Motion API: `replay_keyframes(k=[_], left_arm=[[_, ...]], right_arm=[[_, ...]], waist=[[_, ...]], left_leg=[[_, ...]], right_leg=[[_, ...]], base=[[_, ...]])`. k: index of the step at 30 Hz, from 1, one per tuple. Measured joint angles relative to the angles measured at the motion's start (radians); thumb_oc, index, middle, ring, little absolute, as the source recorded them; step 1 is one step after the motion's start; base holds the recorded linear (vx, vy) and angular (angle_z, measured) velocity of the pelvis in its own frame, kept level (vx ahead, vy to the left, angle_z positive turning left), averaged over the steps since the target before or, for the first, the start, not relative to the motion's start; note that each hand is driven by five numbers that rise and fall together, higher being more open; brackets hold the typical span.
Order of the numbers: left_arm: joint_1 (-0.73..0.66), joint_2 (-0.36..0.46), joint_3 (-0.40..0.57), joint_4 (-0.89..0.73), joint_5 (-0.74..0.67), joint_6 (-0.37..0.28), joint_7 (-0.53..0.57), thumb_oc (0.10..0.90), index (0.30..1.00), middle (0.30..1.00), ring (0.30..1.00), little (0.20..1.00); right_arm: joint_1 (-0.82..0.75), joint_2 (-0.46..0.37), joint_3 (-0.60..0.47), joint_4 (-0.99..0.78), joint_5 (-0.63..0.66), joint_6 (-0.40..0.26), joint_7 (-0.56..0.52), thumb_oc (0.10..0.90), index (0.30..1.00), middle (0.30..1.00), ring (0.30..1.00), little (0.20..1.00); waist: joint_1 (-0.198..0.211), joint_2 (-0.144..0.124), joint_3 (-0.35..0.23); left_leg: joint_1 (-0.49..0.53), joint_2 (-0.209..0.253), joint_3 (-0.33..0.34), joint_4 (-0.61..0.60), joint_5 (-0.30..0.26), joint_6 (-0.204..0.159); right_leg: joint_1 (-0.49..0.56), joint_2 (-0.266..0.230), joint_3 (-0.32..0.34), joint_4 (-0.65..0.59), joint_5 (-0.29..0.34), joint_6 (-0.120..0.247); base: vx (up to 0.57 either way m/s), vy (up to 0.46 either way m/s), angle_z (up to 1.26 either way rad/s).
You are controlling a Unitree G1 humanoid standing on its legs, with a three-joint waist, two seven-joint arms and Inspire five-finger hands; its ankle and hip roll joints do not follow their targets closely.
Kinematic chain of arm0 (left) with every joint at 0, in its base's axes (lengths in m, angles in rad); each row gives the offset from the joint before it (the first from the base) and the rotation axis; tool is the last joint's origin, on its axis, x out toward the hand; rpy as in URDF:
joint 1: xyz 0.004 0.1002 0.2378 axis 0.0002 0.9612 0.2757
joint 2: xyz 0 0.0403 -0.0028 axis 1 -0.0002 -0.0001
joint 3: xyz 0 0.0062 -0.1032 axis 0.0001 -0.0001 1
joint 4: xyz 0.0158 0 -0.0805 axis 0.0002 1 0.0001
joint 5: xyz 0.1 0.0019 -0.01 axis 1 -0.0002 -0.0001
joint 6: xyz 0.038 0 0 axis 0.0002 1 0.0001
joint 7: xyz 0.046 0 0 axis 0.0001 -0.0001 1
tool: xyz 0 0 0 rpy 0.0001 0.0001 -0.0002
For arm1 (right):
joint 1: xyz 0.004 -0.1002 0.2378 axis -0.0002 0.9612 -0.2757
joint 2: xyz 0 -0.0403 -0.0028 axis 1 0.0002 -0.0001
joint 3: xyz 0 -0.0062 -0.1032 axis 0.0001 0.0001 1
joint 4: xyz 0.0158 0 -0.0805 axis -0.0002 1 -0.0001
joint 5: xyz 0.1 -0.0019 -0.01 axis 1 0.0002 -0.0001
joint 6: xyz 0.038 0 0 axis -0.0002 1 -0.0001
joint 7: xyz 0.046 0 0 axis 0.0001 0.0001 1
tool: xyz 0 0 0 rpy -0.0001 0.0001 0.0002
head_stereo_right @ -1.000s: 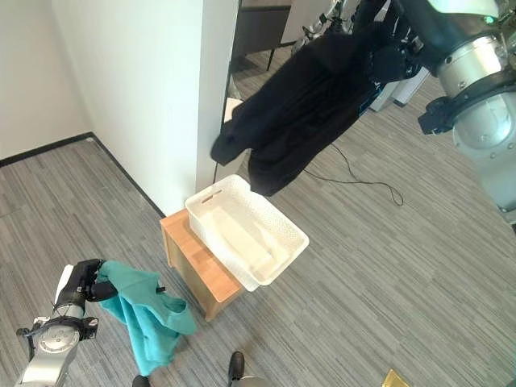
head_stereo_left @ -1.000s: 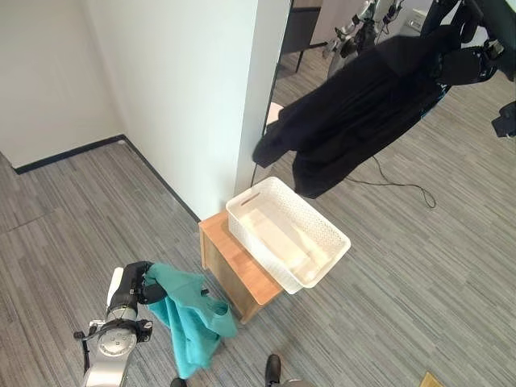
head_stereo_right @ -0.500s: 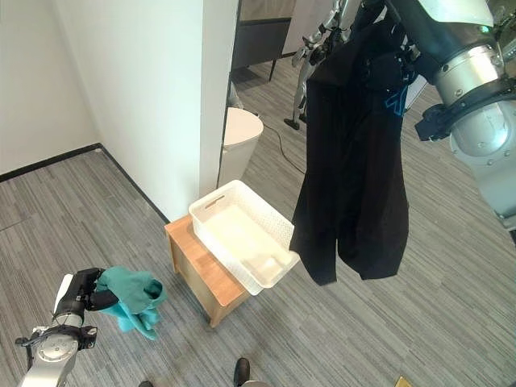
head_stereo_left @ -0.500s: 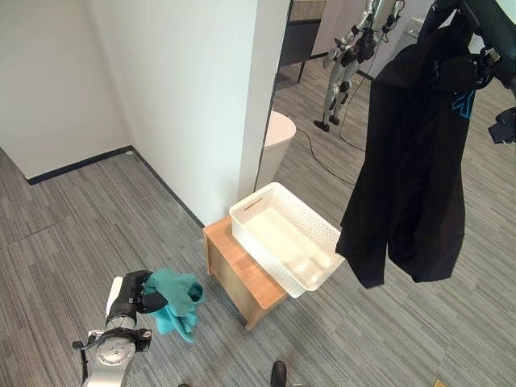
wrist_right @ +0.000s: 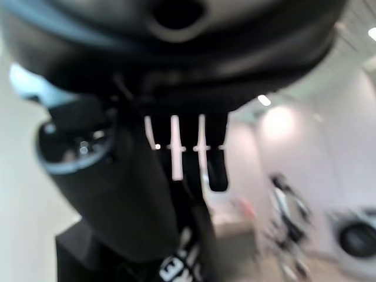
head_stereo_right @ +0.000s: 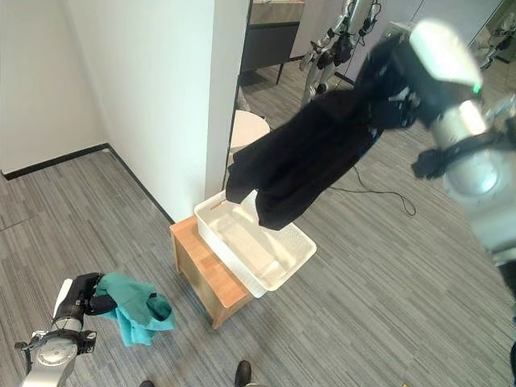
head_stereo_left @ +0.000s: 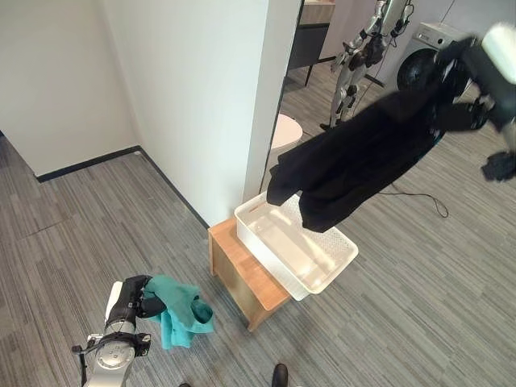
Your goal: Pick up bed clothes into laundry basket.
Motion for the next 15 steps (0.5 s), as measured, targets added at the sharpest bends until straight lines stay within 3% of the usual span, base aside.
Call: replay_keyframes(k=[2, 5, 6, 8, 9, 15], left_arm=[[0.011, -0.004, -0.002, 0.003, 0.0, 0.004, 0.0, 0.4, 0.3, 0.3, 0.3, 0.3], [0.012, -0.015, -0.021, 0.03, 0.0, 0.006, -0.003, 0.4, 0.3, 0.3, 0.3, 0.3], [0.008, -0.021, -0.031, 0.03, 0.0, 0.007, -0.003, 0.4, 0.3, 0.3, 0.3, 0.3], [0.009, -0.025, -0.031, 0.031, 0.0, 0.007, -0.003, 0.4, 0.3, 0.3, 0.3, 0.3], [0.004, -0.025, -0.034, 0.048, 0.0, 0.009, 0.0, 0.4, 0.3, 0.3, 0.3, 0.3], [-0.016, -0.034, -0.043, 0.066, -0.002, 0.009, 0.0, 0.4, 0.3, 0.3, 0.3, 0.3]], right_arm=[[0.075, 0.117, -0.06, 0.003, -0.001, 0.019, 0.0, 0.4, 0.3, 0.3, 0.3, 0.3], [0.104, 0.189, -0.028, 0.013, -0.007, 0.05, 0.021, 0.4, 0.3, 0.3, 0.3, 0.3], [0.104, 0.258, 0.009, 0.048, -0.021, 0.059, 0.028, 0.4, 0.3, 0.3, 0.3, 0.3], [0.098, 0.278, 0.041, 0.053, -0.027, 0.07, 0.036, 0.4, 0.3, 0.3, 0.3, 0.3], [0.05, 0.361, 0.057, 0.108, -0.039, 0.076, 0.027, 0.4, 0.3, 0.3, 0.3, 0.3], [-0.06, 0.437, 0.175, 0.198, -0.067, 0.086, 0.024, 0.4, 0.3, 0.3, 0.3, 0.3]], waist=[[0.0, 0.006, 0.003], [-0.001, 0.034, 0.005], [0.002, 0.05, 0.007], [0.012, 0.063, 0.009], [0.007, 0.063, 0.009], [0.041, 0.074, 0.016]], left_leg=[[0.001, 0.001, 0.0, 0.0, 0.0, 0.0], [-0.002, 0.001, 0.0, 0.0, 0.0, 0.001], [-0.003, 0.001, 0.0, 0.0, 0.0, 0.0], [-0.004, 0.003, -0.001, 0.0, 0.002, 0.002], [0.003, 0.004, 0.002, 0.0, 0.002, 0.002], [-0.001, 0.002, 0.001, 0.0, 0.004, 0.002]], right_leg=[[-0.001, 0.0, 0.001, 0.0, 0.0, 0.0], [-0.005, 0.0, 0.001, 0.0, 0.0, 0.0], [-0.004, 0.002, 0.0, 0.0, 0.0, 0.0], [-0.002, 0.001, -0.002, 0.0, 0.0, 0.0], [-0.001, 0.004, 0.003, -0.006, 0.0, 0.0], [-0.003, 0.003, 0.002, -0.006, 0.002, -0.001]], base=[[0.01, -0.01, -0.02], [0.0, -0.004, -0.01], [0.01, -0.028, 0.05], [0.01, -0.02, 0.0], [0.0, 0.0, 0.0], [0.0, 0.0, 0.0]])
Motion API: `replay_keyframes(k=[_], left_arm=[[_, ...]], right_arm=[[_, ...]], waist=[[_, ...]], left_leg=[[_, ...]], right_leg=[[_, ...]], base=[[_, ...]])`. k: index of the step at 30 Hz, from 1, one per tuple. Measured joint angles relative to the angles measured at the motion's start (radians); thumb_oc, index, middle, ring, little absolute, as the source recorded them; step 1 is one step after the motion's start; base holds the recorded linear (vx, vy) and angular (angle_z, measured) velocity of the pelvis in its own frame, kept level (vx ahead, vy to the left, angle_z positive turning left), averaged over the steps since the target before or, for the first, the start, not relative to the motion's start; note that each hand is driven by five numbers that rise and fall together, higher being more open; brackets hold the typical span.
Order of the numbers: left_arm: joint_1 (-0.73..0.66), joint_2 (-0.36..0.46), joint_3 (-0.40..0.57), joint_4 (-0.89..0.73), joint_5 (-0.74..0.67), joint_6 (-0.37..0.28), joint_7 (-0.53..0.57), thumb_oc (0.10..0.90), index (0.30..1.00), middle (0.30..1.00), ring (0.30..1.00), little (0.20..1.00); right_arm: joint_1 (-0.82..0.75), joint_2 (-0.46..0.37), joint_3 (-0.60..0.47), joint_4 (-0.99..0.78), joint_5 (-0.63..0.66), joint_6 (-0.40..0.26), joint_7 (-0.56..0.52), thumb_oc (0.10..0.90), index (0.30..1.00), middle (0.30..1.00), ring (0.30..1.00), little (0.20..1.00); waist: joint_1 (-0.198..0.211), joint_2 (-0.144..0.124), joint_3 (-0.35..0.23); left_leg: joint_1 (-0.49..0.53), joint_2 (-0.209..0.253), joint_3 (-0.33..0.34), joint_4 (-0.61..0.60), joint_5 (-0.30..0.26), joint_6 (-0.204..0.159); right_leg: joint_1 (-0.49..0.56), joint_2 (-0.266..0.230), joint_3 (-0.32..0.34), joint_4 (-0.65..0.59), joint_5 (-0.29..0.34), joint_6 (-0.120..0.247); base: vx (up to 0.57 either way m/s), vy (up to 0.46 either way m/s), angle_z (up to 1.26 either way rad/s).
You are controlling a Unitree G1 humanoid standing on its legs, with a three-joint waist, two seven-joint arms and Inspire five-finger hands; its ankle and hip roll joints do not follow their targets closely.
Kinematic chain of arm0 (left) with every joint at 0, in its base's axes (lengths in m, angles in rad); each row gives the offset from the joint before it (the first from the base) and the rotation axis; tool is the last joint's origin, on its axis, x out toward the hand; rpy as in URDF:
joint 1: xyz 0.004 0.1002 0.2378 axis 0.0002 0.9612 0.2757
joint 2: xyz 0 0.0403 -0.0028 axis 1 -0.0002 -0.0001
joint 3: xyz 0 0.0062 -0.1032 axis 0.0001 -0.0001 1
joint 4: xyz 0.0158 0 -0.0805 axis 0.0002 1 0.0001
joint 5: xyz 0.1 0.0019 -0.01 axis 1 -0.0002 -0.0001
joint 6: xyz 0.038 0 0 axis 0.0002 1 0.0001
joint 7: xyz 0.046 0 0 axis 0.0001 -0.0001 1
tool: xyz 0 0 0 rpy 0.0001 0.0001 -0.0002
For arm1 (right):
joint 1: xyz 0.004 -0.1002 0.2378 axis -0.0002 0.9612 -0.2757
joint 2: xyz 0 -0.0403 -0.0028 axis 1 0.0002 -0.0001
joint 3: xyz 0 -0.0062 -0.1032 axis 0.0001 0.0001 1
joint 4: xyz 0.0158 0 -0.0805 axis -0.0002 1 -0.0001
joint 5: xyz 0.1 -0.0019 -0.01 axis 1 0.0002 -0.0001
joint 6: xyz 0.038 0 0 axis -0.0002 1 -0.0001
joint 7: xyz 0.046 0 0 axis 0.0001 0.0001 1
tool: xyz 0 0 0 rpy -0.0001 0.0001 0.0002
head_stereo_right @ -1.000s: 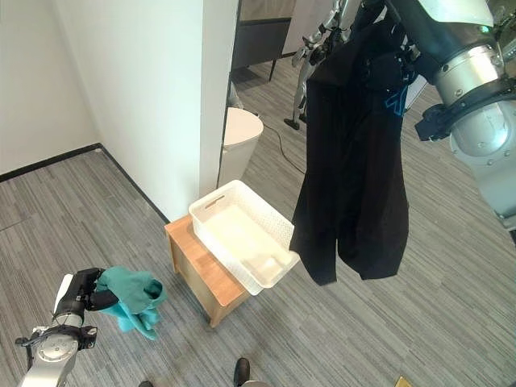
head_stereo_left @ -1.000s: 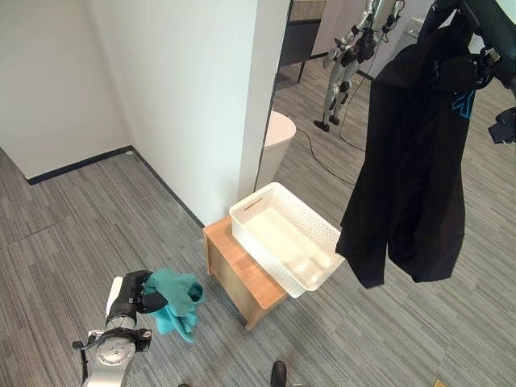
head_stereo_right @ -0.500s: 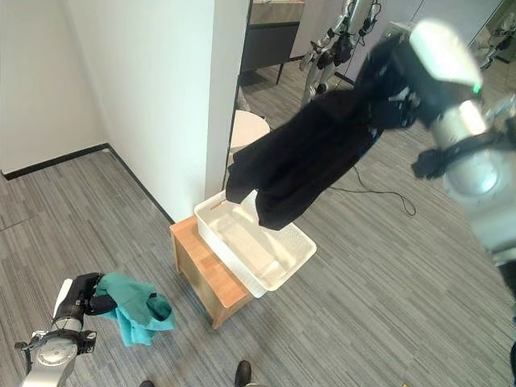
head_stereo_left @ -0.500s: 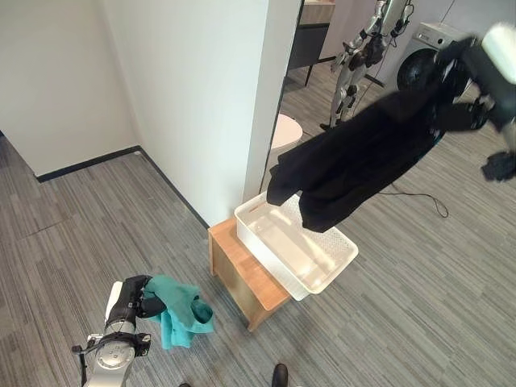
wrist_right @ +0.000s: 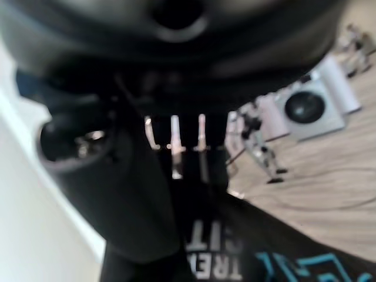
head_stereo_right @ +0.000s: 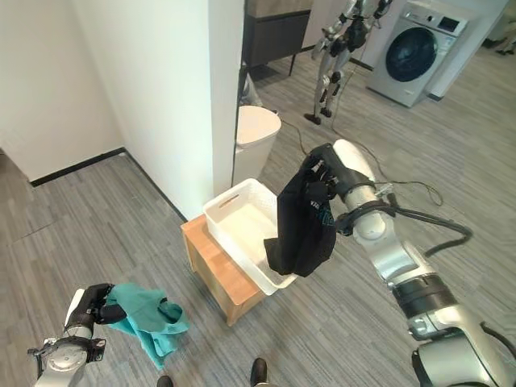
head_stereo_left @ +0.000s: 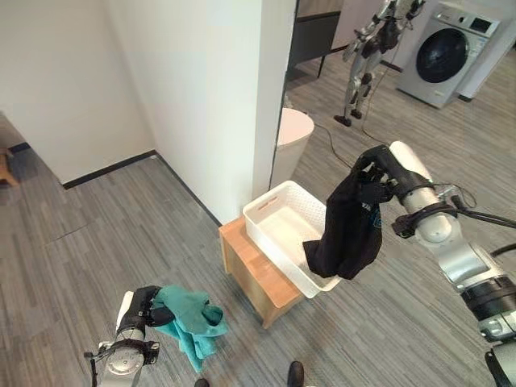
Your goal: Pick up bed clothes into laundry basket.
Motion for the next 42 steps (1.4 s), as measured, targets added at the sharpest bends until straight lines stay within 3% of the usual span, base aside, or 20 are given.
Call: replay_keyframes(k=[5, 10, 11, 12, 16, 21, 26, 28, 29, 30, 33, 34, 37, 39, 40, 42], left_arm=[[0.001, 0.001, 0.0, 0.005, -0.017, 0.003, 0.003, 0.4, 0.3, 0.3, 0.3, 0.3], [-0.017, 0.014, -0.014, 0.007, -0.018, 0.003, 0.005, 0.4, 0.3, 0.3, 0.3, 0.3], [-0.019, 0.015, -0.016, 0.007, -0.018, 0.003, 0.006, 0.4, 0.3, 0.3, 0.3, 0.3], [-0.022, 0.021, -0.023, 0.007, -0.018, 0.002, 0.006, 0.4, 0.3, 0.3, 0.3, 0.3], [-0.03, 0.025, -0.027, 0.015, -0.019, 0.003, 0.006, 0.4, 0.3, 0.3, 0.3, 0.3], [-0.028, 0.034, -0.02, 0.041, -0.019, 0.003, 0.006, 0.4, 0.3, 0.3, 0.3, 0.3], [-0.059, 0.034, -0.018, 0.042, -0.019, 0.003, 0.008, 0.4, 0.3, 0.3, 0.3, 0.3], [-0.073, 0.033, -0.017, 0.042, -0.019, 0.003, 0.008, 0.4, 0.3, 0.3, 0.3, 0.3], [-0.069, 0.033, -0.004, 0.042, -0.019, 0.003, 0.008, 0.4, 0.3, 0.3, 0.3, 0.3], [-0.069, 0.033, -0.002, 0.042, -0.019, 0.003, 0.008, 0.4, 0.3, 0.3, 0.3, 0.3], [-0.057, 0.033, 0.03, 0.04, -0.046, 0.004, 0.006, 0.4, 0.3, 0.3, 0.3, 0.3], [-0.048, 0.032, 0.041, 0.04, -0.077, 0.004, 0.002, 0.4, 0.3, 0.3, 0.3, 0.3], [-0.029, 0.034, 0.063, 0.041, -0.1, 0.006, 0.0, 0.4, 0.3, 0.3, 0.3, 0.3], [-0.001, 0.034, 0.083, 0.051, -0.107, 0.009, 0.003, 0.4, 0.3, 0.3, 0.3, 0.3], [-0.007, 0.028, 0.085, 0.038, -0.115, 0.016, -0.005, 0.4, 0.3, 0.3, 0.3, 0.3], [0.0, 0.013, 0.11, 0.025, -0.136, 0.017, -0.005, 0.4, 0.3, 0.3, 0.3, 0.3]], right_arm=[[-0.116, 0.065, 0.073, 0.123, -0.034, 0.005, -0.007, 0.4, 0.3, 0.3, 0.3, 0.3], [-0.122, 0.084, 0.054, 0.204, -0.045, 0.005, -0.025, 0.4, 0.3, 0.3, 0.3, 0.3], [-0.122, 0.088, 0.051, 0.232, -0.045, 0.008, -0.033, 0.623, 0.634, 0.634, 0.634, 0.634], [-0.123, 0.1, 0.044, 0.275, -0.045, 0.008, -0.046, 0.8, 0.9, 0.9, 0.9, 0.9], [-0.123, 0.107, 0.047, 0.403, -0.045, 0.023, -0.043, 0.8, 0.9, 0.9, 0.9, 0.9], [-0.124, 0.101, 0.042, 0.397, -0.033, 0.034, -0.032, 0.8, 0.9, 0.9, 0.9, 0.9], [-0.157, 0.027, 0.03, 0.27, -0.032, 0.026, -0.035, 0.8, 0.9, 0.9, 0.9, 0.9], [-0.178, -0.046, 0.028, 0.181, -0.031, 0.026, -0.034, 0.8, 0.9, 0.9, 0.9, 0.9], [-0.2, -0.136, -0.004, 0.095, -0.015, 0.009, -0.036, 0.8, 0.9, 0.9, 0.9, 0.9], [-0.202, -0.147, -0.011, 0.088, -0.008, 0.008, -0.036, 0.8, 0.9, 0.9, 0.9, 0.9], [-0.188, -0.24, -0.14, 0.013, 0.087, -0.018, -0.051, 0.8, 0.9, 0.9, 0.9, 0.9], [-0.13, -0.302, -0.247, -0.001, 0.157, -0.025, -0.059, 0.8, 0.9, 0.9, 0.9, 0.9], [0.023, -0.39, -0.385, -0.019, 0.213, -0.03, -0.067, 0.8, 0.9, 0.9, 0.9, 0.9], [0.073, -0.388, -0.421, -0.002, 0.233, -0.027, -0.073, 0.8, 0.9, 0.9, 0.9, 0.9], [0.234, -0.385, -0.562, -0.035, 0.241, -0.036, -0.076, 0.8, 0.9, 0.9, 0.9, 0.9], [0.472, -0.303, -0.763, -0.079, 0.244, -0.063, -0.078, 0.8, 0.9, 0.9, 0.9, 0.9]], waist=[[0.024, -0.004, 0.004], [0.05, -0.012, 0.026], [0.054, -0.009, 0.032], [0.056, -0.01, 0.034], [0.069, 0.006, 0.064], [0.064, 0.016, 0.071], [0.046, 0.015, 0.076], [0.037, 0.014, 0.077], [0.025, 0.008, 0.078], [0.024, 0.007, 0.078], [0.001, -0.014, 0.076], [-0.017, -0.028, 0.068], [-0.038, -0.043, 0.058], [-0.056, -0.048, 0.053], [-0.072, -0.046, 0.05], [-0.076, -0.043, 0.041]], left_leg=[[-0.002, 0.0, -0.002, 0.0, 0.0, 0.0], [-0.016, 0.004, -0.021, 0.0, 0.0, 0.0], [-0.028, 0.001, -0.032, 0.0, 0.003, 0.002], [-0.04, 0.001, -0.036, 0.0, 0.006, 0.003], [-0.076, -0.001, -0.06, 0.0, 0.018, 0.004], [-0.079, -0.001, -0.056, 0.0, 0.018, 0.005], [-0.055, 0.0, -0.053, 0.0, 0.018, 0.004], [-0.045, -0.002, -0.052, 0.0, 0.017, 0.004], [-0.023, -0.001, -0.045, 0.0, 0.013, 0.003], [-0.022, -0.001, -0.044, 0.0, 0.013, 0.004], [-0.017, -0.002, -0.026, 0.0, 0.011, 0.005], [-0.016, -0.003, -0.026, 0.0, 0.011, 0.005], [-0.009, -0.002, -0.014, 0.0, 0.007, 0.004], [0.013, -0.001, 0.007, 0.001, 0.0, 0.002], [0.01, -0.002, 0.01, 0.0, -0.001, 0.003], [0.013, -0.002, 0.009, 0.0, -0.005, 0.002]], right_leg=[[0.0, 0.004, -0.001, 0.0, 0.0, 0.0], [0.0, -0.004, -0.022, 0.0, -0.002, 0.002], [-0.004, -0.007, -0.032, 0.0, -0.002, 0.002], [-0.016, -0.009, -0.033, 0.0, -0.002, 0.002], [-0.035, -0.012, -0.056, 0.001, 0.0, 0.0], [-0.041, -0.004, -0.054, 0.006, 0.0, 0.0], [-0.021, -0.001, -0.052, 0.006, 0.0, 0.0], [-0.01, -0.001, -0.05, 0.006, 0.0, 0.0], [0.007, 0.0, -0.04, 0.006, -0.001, 0.0], [0.008, 0.0, -0.038, 0.006, -0.001, 0.0], [0.002, -0.001, -0.025, 0.006, -0.001, 0.001], [0.002, -0.001, -0.022, 0.006, 0.0, 0.0], [0.002, 0.001, -0.01, 0.006, 0.0, 0.0], [0.004, 0.0, 0.007, 0.006, 0.001, 0.0], [0.006, -0.001, 0.006, 0.006, -0.001, 0.001], [0.007, -0.001, 0.004, 0.006, -0.005, 0.004]], base=[[0.0, -0.002, 0.01], [-0.01, -0.015, 0.11], [-0.03, -0.016, 0.26], [-0.04, -0.01, 0.17], [-0.04, -0.009, 0.16], [0.02, 0.004, -0.01], [0.0, 0.003, -0.01], [0.0, 0.014, -0.03], [0.0, 0.02, -0.07], [0.0, 0.018, -0.11], [0.0, 0.014, -0.12], [-0.01, 0.017, -0.11], [-0.01, 0.008, -0.13], [0.0, 0.008, -0.26], [0.02, 0.004, -0.12], [0.0, -0.003, 0.02]])
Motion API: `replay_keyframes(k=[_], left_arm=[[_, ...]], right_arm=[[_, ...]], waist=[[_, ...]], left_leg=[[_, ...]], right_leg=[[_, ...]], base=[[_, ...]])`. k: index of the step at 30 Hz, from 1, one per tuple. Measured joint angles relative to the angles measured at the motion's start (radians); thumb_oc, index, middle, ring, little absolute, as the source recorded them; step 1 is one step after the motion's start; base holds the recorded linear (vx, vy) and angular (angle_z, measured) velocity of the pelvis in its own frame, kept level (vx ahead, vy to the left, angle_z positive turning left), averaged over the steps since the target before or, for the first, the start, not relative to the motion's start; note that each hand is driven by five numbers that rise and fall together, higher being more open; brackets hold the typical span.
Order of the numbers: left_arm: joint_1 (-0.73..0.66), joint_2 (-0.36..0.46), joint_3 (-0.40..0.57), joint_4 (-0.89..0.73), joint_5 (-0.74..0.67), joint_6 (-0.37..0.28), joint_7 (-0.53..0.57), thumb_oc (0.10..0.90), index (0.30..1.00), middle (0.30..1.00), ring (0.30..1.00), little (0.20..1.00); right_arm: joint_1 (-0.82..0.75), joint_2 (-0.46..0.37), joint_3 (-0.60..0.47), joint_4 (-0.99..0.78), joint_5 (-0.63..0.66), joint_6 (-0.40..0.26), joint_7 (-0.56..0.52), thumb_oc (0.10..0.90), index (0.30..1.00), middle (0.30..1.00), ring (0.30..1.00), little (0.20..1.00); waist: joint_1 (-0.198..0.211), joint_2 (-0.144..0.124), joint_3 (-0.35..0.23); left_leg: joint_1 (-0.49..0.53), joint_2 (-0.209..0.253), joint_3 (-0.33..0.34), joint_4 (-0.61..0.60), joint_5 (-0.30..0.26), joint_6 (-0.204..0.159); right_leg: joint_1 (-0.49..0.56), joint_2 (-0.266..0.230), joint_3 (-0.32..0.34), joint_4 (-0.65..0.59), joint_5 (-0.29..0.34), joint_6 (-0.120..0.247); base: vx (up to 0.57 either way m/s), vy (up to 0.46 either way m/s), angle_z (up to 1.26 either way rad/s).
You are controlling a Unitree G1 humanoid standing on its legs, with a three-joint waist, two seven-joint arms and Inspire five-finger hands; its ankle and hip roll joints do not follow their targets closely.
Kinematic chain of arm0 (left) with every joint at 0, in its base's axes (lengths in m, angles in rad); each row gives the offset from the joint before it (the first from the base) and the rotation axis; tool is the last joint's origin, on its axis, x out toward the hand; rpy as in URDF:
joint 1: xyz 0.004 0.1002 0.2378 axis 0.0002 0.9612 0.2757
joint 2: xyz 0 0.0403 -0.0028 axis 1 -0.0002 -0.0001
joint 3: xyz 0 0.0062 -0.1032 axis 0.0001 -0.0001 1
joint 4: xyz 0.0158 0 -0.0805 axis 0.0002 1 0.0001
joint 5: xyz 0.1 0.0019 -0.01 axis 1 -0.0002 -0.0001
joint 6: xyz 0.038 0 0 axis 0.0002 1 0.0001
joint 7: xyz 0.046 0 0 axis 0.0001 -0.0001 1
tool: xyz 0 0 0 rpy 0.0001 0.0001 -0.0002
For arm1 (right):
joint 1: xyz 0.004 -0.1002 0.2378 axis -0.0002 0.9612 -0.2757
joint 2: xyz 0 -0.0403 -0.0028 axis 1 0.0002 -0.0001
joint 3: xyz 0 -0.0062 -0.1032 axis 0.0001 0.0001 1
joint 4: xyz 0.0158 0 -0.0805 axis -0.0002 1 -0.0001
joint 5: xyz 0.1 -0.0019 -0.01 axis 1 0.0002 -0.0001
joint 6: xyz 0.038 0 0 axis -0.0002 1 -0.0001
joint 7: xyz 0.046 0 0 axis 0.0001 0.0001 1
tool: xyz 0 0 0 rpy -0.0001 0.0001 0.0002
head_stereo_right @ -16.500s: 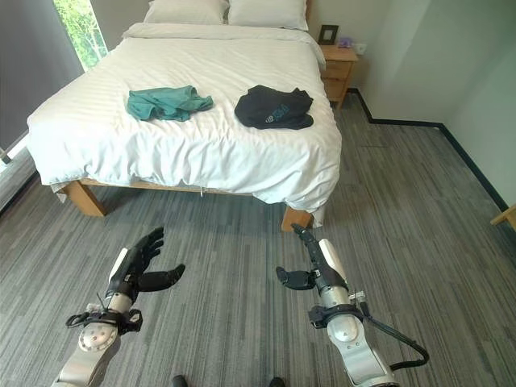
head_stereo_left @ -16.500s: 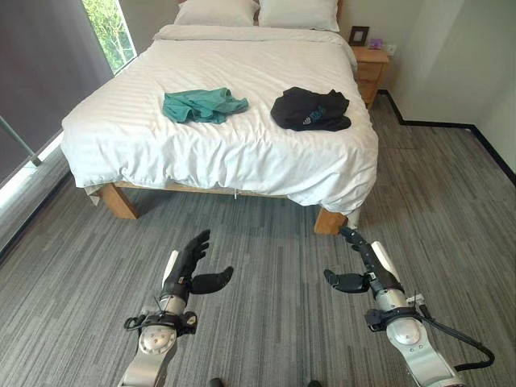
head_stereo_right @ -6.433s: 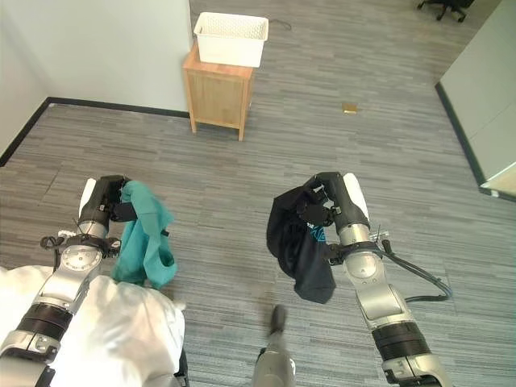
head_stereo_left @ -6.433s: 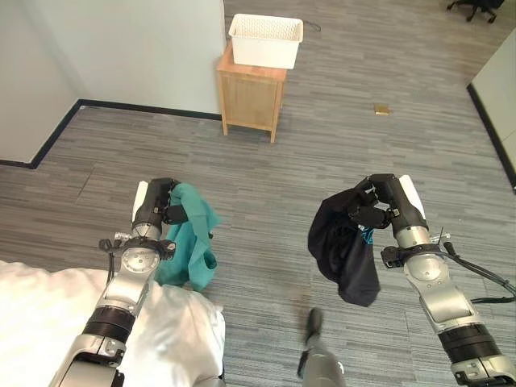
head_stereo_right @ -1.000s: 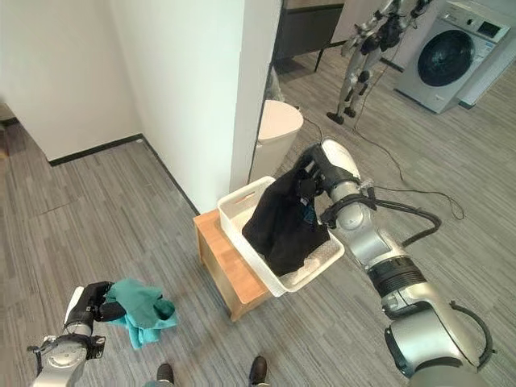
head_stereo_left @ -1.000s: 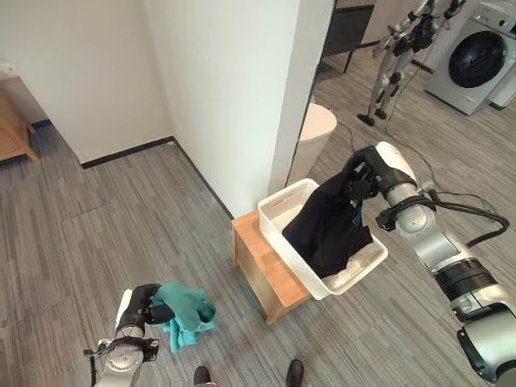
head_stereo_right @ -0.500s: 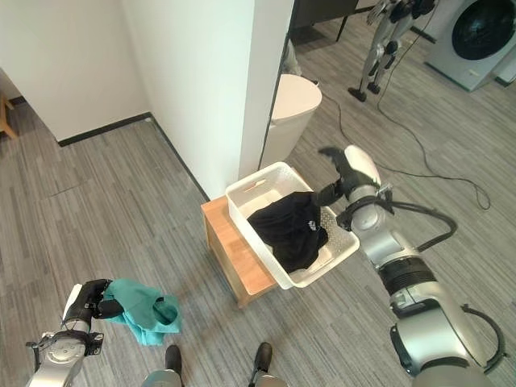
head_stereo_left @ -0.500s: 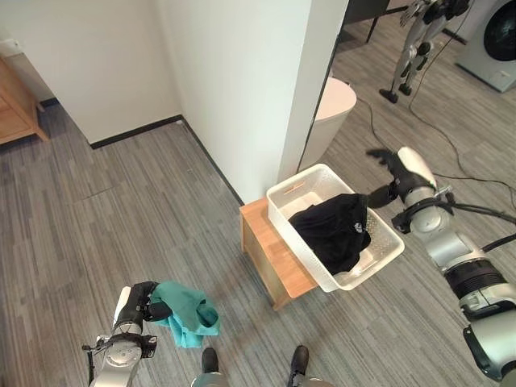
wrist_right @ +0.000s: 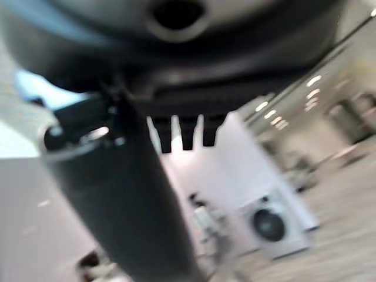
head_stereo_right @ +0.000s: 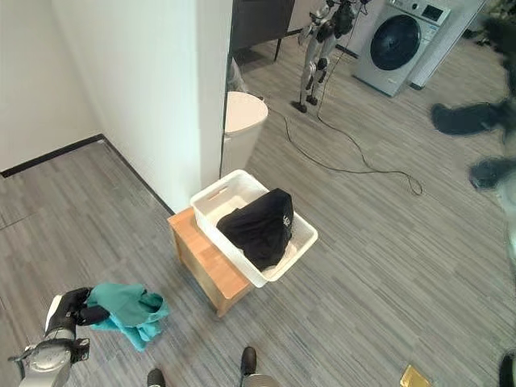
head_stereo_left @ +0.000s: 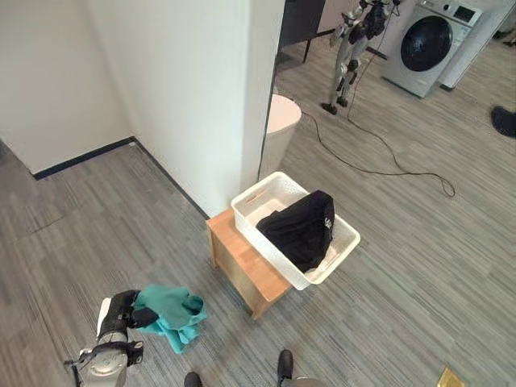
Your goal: Pick up bed clothes into laundry basket.
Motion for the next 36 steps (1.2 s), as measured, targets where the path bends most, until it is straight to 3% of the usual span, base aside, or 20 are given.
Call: replay_keyframes(k=[1, 2, 4, 6, 8, 10, 12, 14, 17, 18, 22, 23, 25, 27, 30, 31, 36], left_arm=[[0.028, -0.001, 0.011, -0.045, -0.013, 0.0, 0.0, 0.4, 0.3, 0.3, 0.3, 0.3], [0.048, 0.001, 0.018, -0.055, -0.031, 0.005, -0.001, 0.4, 0.3, 0.3, 0.3, 0.3], [0.06, 0.03, 0.028, -0.109, -0.058, 0.01, -0.022, 0.4, 0.3, 0.3, 0.3, 0.3], [0.058, 0.179, 0.022, -0.218, -0.104, 0.009, -0.085, 0.4, 0.3, 0.3, 0.3, 0.3], [0.053, 0.269, 0.028, -0.273, -0.14, -0.021, -0.124, 0.4, 0.3, 0.3, 0.3, 0.3], [0.024, 0.349, 0.021, -0.288, -0.165, -0.029, -0.159, 0.4, 0.3, 0.3, 0.3, 0.3], [0.019, 0.553, 0.018, -0.37, -0.16, -0.043, -0.204, 0.4, 0.3, 0.3, 0.3, 0.3], [-0.008, 0.7, 0.02, -0.424, -0.156, -0.077, -0.23, 0.4, 0.3, 0.3, 0.3, 0.3], [-0.102, 0.764, 0.029, -0.506, -0.168, -0.135, -0.26, 0.4, 0.3, 0.3, 0.3, 0.3], [-0.143, 0.761, 0.025, -0.542, -0.188, -0.171, -0.275, 0.4, 0.3, 0.3, 0.3, 0.3], [-0.212, 0.746, 0.007, -0.643, -0.186, -0.216, -0.253, 0.4, 0.3, 0.3, 0.3, 0.3], [-0.275, 0.715, -0.03, -0.644, -0.146, -0.217, -0.223, 0.4, 0.3, 0.3, 0.3, 0.3], [-0.42, 0.559, -0.126, -0.637, -0.054, -0.223, -0.097, 0.4, 0.3, 0.3, 0.3, 0.3], [-0.518, 0.532, -0.217, -0.591, 0.027, -0.228, -0.031, 0.4, 0.3, 0.3, 0.3, 0.3], [-0.628, 0.532, -0.307, -0.48, 0.171, -0.222, 0.036, 0.4, 0.3, 0.3, 0.3, 0.3], [-0.713, 0.528, -0.376, -0.39, 0.247, -0.204, 0.082, 0.4, 0.3, 0.3, 0.3, 0.3], [-0.917, 0.533, -0.536, -0.12, 0.406, -0.122, 0.159, 0.4, 0.3, 0.3, 0.3, 0.3]], right_arm=[[0.195, 0.213, -0.209, -0.019, 0.004, -0.019, -0.029, 0.8, 0.9, 0.9, 0.9, 0.9], [0.238, 0.266, -0.206, 0.065, 0.024, 0.042, -0.054, 0.8, 0.9, 0.9, 0.9, 0.9], [0.271, 0.363, -0.21, 0.204, 0.025, 0.018, -0.075, 0.8, 0.9, 0.9, 0.9, 0.9], [0.269, 0.385, -0.087, 0.535, 0.011, 0.079, -0.061, 0.8, 0.9, 0.9, 0.9, 0.9], [0.281, 0.392, -0.031, 0.668, -0.018, 0.132, -0.032, 0.8, 0.9, 0.9, 0.9, 0.9], [0.299, 0.398, -0.011, 0.753, -0.044, 0.127, -0.015, 0.8, 0.9, 0.9, 0.9, 0.9], [0.282, 0.415, 0.047, 0.894, -0.072, 0.12, 0.012, 0.8, 0.9, 0.9, 0.9, 0.9], [0.253, 0.423, 0.138, 1.045, -0.123, 0.123, 0.043, 0.8, 0.9, 0.9, 0.9, 0.9], [0.24, 0.477, 0.231, 1.136, -0.183, 0.116, 0.091, 0.8, 0.9, 0.9, 0.9, 0.9], [0.233, 0.522, 0.251, 1.146, -0.202, 0.115, 0.114, 0.8, 0.9, 0.9, 0.9, 0.9], [0.19, 0.676, 0.321, 1.145, -0.197, 0.111, 0.139, 0.8, 0.9, 0.9, 0.9, 0.9], [0.19, 0.699, 0.358, 1.138, -0.194, 0.11, 0.132, 0.8, 0.9, 0.9, 0.9, 0.9], [0.177, 0.784, 0.421, 1.124, -0.193, 0.106, 0.13, 0.8, 0.9, 0.9, 0.9, 0.9], [0.172, 0.827, 0.467, 1.089, -0.194, 0.09, 0.127, 0.8, 0.9, 0.9, 0.9, 0.9], [0.167, 0.841, 0.506, 1.06, -0.197, 0.086, 0.12, 0.8, 0.9, 0.9, 0.9, 0.9], [0.173, 0.841, 0.533, 1.045, -0.199, 0.083, 0.102, 0.8, 0.9, 0.9, 0.9, 0.9], [0.221, 0.828, 0.539, 1.012, -0.201, 0.065, 0.077, 0.8, 0.9, 0.9, 0.9, 0.9]], waist=[[0.004, 0.003, -0.022], [-0.026, 0.029, -0.034], [-0.043, 0.044, -0.04], [-0.046, 0.069, -0.042], [-0.051, 0.109, -0.045], [-0.063, 0.165, -0.063], [-0.067, 0.188, -0.065], [-0.061, 0.198, -0.072], [-0.04, 0.203, -0.075], [-0.039, 0.2, -0.077], [-0.039, 0.185, -0.076], [-0.038, 0.183, -0.08], [-0.045, 0.179, -0.09], [-0.063, 0.169, -0.091], [-0.095, 0.166, -0.093], [-0.114, 0.166, -0.093], [-0.181, 0.169, -0.092]], left_leg=[[0.0, 0.002, -0.008, 0.0, -0.003, -0.001], [0.008, -0.001, 0.006, -0.001, -0.013, 0.002], [0.014, -0.002, 0.008, -0.001, -0.013, 0.002], [0.016, 0.001, 0.017, -0.005, -0.014, 0.004], [0.017, -0.003, 0.017, -0.006, -0.017, 0.008], [0.02, -0.009, 0.016, -0.006, -0.021, 0.008], [0.022, -0.008, 0.012, -0.007, -0.025, 0.003], [0.025, -0.01, 0.005, -0.006, -0.024, 0.002], [0.033, -0.013, -0.002, -0.006, -0.024, 0.002], [0.034, -0.013, -0.009, -0.006, -0.024, 0.001], [0.035, -0.012, -0.013, -0.005, -0.022, 0.0], [0.039, -0.013, -0.015, -0.006, -0.02, -0.001], [0.041, -0.019, -0.02, -0.006, -0.01, 0.005], [0.047, -0.019, -0.013, -0.006, -0.01, 0.005], [0.056, -0.019, -0.003, -0.006, -0.016, 0.004], [0.056, -0.019, 0.004, -0.006, -0.016, 0.004], [0.056, -0.014, 0.036, -0.004, -0.017, 0.0]], right_leg=[[0.005, 0.001, -0.004, 0.0, -0.006, 0.002], [0.003, -0.002, 0.01, 0.0, -0.006, 0.003], [0.006, -0.009, 0.013, -0.006, -0.006, 0.003], [0.003, -0.006, 0.022, -0.007, -0.008, 0.007], [0.003, -0.01, 0.023, -0.007, -0.007, 0.007], [0.006, -0.018, 0.023, -0.007, -0.008, 0.008], [0.019, -0.017, 0.021, -0.007, -0.009, 0.009], [0.026, -0.019, 0.015, -0.007, -0.01, 0.01], [0.036, -0.023, 0.013, -0.007, -0.012, 0.012], [0.04, -0.025, 0.007, -0.007, -0.012, 0.011], [0.041, -0.023, 0.005, -0.007, -0.011, 0.013], [0.041, -0.023, 0.006, -0.007, -0.01, 0.014], [0.046, -0.025, 0.001, -0.007, -0.01, 0.015], [0.05, -0.024, 0.008, -0.007, -0.009, 0.016], [0.051, -0.022, 0.019, -0.007, -0.009, 0.016], [0.048, -0.021, 0.023, -0.007, -0.009, 0.016], [0.028, -0.015, 0.047, -0.007, -0.002, 0.007]], base=[[-0.01, -0.038, -0.14], [-0.02, -0.054, -0.11], [-0.05, -0.054, -0.14], [-0.05, -0.031, -0.09], [-0.01, -0.01, -0.02], [-0.01, -0.017, 0.0], [-0.01, -0.013, 0.06], [-0.02, -0.023, 0.09], [0.0, -0.043, 0.08], [0.03, -0.035, 0.11], [0.0, -0.042, 0.03], [-0.01, -0.022, 0.1], [0.0, -0.029, 0.08], [0.02, -0.025, -0.07], [0.02, -0.028, -0.13], [0.02, -0.032, -0.11], [0.02, -0.02, -0.17]])
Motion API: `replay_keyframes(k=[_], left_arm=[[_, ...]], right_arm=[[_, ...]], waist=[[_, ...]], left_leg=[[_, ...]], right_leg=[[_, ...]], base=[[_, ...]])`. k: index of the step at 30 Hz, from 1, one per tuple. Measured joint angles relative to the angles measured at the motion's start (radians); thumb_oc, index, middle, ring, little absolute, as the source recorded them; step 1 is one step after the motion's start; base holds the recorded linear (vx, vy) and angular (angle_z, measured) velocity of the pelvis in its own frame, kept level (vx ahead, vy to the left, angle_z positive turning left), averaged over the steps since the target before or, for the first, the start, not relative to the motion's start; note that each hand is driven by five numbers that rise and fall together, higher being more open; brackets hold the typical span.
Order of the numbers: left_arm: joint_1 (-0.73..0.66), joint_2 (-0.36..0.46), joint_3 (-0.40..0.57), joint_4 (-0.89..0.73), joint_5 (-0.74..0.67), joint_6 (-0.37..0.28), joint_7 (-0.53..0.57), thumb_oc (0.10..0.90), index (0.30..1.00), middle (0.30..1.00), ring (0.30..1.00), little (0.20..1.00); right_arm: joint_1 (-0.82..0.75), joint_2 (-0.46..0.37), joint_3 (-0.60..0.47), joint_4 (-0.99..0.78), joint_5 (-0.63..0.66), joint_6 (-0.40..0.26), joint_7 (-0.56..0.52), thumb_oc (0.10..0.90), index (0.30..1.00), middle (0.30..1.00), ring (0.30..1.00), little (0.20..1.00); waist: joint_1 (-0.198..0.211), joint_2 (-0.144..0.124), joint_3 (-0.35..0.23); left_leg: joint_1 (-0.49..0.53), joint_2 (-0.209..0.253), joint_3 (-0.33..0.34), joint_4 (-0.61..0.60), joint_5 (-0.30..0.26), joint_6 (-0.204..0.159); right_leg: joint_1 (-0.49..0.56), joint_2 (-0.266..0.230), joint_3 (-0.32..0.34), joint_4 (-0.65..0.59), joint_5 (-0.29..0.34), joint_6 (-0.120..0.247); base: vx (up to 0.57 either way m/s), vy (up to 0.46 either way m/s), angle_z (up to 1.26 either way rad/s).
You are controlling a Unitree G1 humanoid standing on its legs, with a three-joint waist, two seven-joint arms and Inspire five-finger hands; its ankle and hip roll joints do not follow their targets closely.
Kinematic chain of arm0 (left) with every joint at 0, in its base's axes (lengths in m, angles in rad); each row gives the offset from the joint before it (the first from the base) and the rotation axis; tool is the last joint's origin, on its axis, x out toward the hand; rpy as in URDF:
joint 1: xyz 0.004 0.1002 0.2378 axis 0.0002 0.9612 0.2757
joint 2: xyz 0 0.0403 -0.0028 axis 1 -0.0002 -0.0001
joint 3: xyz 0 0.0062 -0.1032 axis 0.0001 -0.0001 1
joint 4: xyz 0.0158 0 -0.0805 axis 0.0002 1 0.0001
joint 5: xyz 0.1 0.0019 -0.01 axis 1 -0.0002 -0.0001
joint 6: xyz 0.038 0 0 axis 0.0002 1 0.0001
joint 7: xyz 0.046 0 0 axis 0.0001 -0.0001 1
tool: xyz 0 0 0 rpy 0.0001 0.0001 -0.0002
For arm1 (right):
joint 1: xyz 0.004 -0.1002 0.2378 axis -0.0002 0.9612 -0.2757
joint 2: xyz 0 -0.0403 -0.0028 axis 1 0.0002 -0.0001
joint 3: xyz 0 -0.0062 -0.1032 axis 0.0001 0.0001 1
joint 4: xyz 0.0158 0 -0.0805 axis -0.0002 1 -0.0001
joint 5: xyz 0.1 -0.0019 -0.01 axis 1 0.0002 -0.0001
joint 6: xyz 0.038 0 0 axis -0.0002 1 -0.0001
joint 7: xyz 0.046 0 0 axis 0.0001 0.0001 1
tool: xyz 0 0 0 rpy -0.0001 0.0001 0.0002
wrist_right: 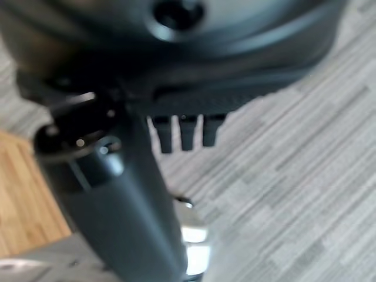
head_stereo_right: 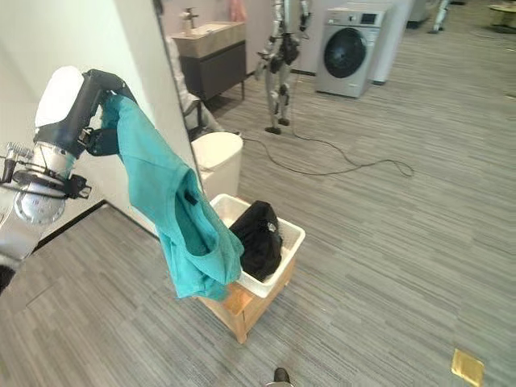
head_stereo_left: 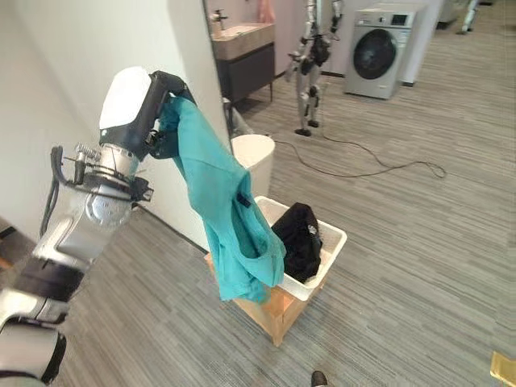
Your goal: Pick up bed clothes into laundry basket.
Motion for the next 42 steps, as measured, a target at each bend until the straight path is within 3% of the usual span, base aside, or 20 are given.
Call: replay_keyframes(k=[10, 14, 18, 21, 27, 31, 35, 41, 42], left_arm=[[-0.085, -0.004, -0.152, 0.147, 0.153, 0.07, 0.022, 0.4, 0.3, 0.3, 0.3, 0.3], [-0.134, -0.005, -0.218, 0.185, 0.208, 0.08, 0.022, 0.4, 0.3, 0.3, 0.3, 0.3], [-0.197, -0.015, -0.264, 0.227, 0.225, 0.09, 0.024, 0.4, 0.3, 0.3, 0.3, 0.3], [-0.294, -0.015, -0.283, 0.282, 0.224, 0.09, 0.026, 0.4, 0.3, 0.3, 0.3, 0.3], [-0.553, -0.014, -0.432, 0.363, 0.222, 0.089, 0.051, 0.4, 0.3, 0.3, 0.3, 0.3], [-0.666, 0.006, -0.44, 0.374, 0.21, 0.088, 0.079, 0.4, 0.3, 0.3, 0.3, 0.3], [-0.695, 0.025, -0.438, 0.34, 0.2, 0.088, 0.11, 0.4, 0.3, 0.3, 0.3, 0.3], [-0.642, 0.03, -0.427, 0.295, 0.191, 0.088, 0.109, 0.4, 0.3, 0.3, 0.3, 0.3], [-0.571, 0.017, -0.364, 0.263, 0.172, 0.088, 0.106, 0.4, 0.3, 0.3, 0.3, 0.3]], right_arm=[[0.079, 0.002, -0.006, 0.016, 0.001, 0.001, -0.011, 0.8, 0.9, 0.9, 0.9, 0.9], [0.07, 0.002, -0.005, 0.005, 0.004, -0.002, -0.012, 0.8, 0.9, 0.9, 0.9, 0.9], [0.047, 0.002, 0.01, -0.038, 0.008, -0.009, -0.015, 0.8, 0.9, 0.9, 0.9, 0.9], [0.014, 0.002, 0.036, -0.08, 0.01, -0.02, -0.013, 0.8, 0.9, 0.9, 0.9, 0.9], [-0.009, 0.004, 0.06, -0.11, 0.033, -0.022, -0.015, 0.8, 0.9, 0.9, 0.9, 0.9], [-0.005, -0.004, 0.059, -0.09, 0.038, -0.041, -0.014, 0.8, 0.9, 0.9, 0.9, 0.9], [0.006, -0.007, 0.059, -0.058, 0.038, -0.036, -0.013, 0.8, 0.9, 0.9, 0.9, 0.9], [-0.005, -0.017, 0.059, -0.064, 0.037, -0.039, -0.013, 0.8, 0.9, 0.9, 0.9, 0.9], [-0.015, -0.023, 0.059, -0.07, 0.036, -0.038, -0.013, 0.8, 0.9, 0.9, 0.9, 0.9]], waist=[[-0.055, -0.002, 0.019], [-0.062, 0.012, 0.029], [-0.1, 0.032, 0.043], [-0.112, 0.045, 0.065], [-0.123, 0.063, 0.072], [-0.137, 0.075, 0.075], [-0.139, 0.076, 0.074], [-0.138, 0.073, 0.077], [-0.138, 0.072, 0.078]], left_leg=[[-0.004, -0.002, 0.041, -0.002, -0.009, -0.004], [-0.003, -0.006, 0.066, -0.001, -0.013, -0.003], [0.0, -0.01, 0.082, 0.003, -0.014, -0.004], [0.002, -0.015, 0.11, 0.003, -0.015, -0.003], [0.014, -0.001, 0.127, 0.001, -0.021, -0.012], [0.012, -0.001, 0.143, 0.0, -0.025, -0.017], [0.012, 0.0, 0.156, 0.0, -0.03, -0.02], [-0.007, -0.002, 0.173, 0.0, -0.034, -0.017], [-0.012, -0.001, 0.174, 0.001, -0.034, -0.016]], right_leg=[[-0.028, 0.0, 0.031, 0.0, -0.003, 0.007], [-0.042, 0.0, 0.055, 0.0, 0.002, 0.012], [-0.047, 0.0, 0.064, 0.0, 0.004, 0.011], [-0.063, 0.0, 0.093, 0.001, 0.011, 0.014], [-0.066, 0.017, 0.113, 0.001, 0.011, 0.012], [-0.079, 0.027, 0.129, 0.001, 0.01, 0.011], [-0.086, 0.03, 0.141, 0.007, 0.01, 0.011], [-0.116, 0.031, 0.152, 0.007, 0.014, 0.008], [-0.123, 0.032, 0.154, 0.007, 0.015, 0.008]], base=[[0.01, -0.013, -0.12], [0.02, 0.005, -0.16], [0.02, 0.008, -0.09], [0.05, -0.022, -0.28], [0.04, -0.042, -0.11], [0.03, -0.031, -0.1], [0.04, -0.021, -0.12], [0.01, -0.019, -0.09], [0.0, -0.029, -0.07]])
